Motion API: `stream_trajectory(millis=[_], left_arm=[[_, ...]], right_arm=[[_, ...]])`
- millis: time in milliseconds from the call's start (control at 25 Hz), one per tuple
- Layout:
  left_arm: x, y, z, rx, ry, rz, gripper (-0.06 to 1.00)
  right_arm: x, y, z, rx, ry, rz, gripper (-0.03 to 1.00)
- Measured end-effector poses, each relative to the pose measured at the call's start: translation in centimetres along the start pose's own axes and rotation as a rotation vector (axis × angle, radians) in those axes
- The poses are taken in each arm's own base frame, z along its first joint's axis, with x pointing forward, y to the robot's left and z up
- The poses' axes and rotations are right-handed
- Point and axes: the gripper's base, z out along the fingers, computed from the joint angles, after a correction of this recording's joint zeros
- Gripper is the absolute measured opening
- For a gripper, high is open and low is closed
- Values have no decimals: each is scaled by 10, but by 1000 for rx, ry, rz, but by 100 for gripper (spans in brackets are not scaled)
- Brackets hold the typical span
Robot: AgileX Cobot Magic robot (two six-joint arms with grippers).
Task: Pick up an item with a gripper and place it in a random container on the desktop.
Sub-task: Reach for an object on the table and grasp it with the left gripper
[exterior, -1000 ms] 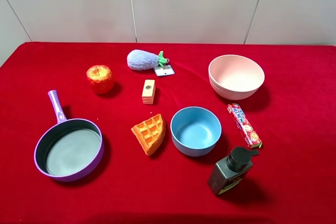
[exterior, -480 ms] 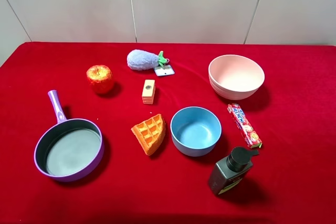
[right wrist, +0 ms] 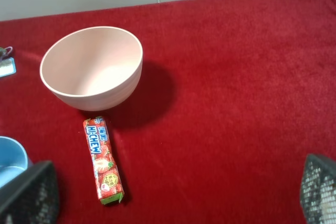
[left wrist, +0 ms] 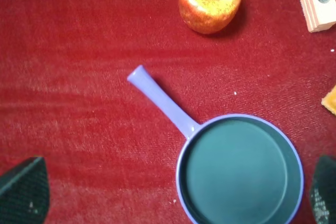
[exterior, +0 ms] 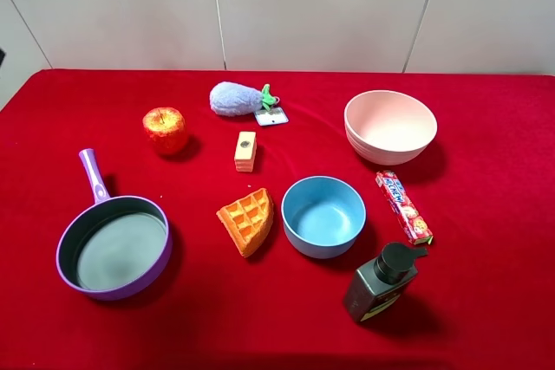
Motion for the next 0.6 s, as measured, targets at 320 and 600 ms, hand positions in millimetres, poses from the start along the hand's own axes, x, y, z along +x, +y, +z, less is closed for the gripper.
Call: stream_trajectory(millis=[320, 600], left_arm=[[-35, 1, 41, 29, 108, 86, 99], [-61, -8, 86, 44, 181, 166, 99]], right_arm=[[0, 0, 0, 0, 0, 0, 69], [0, 0, 0, 0, 0, 0, 69]])
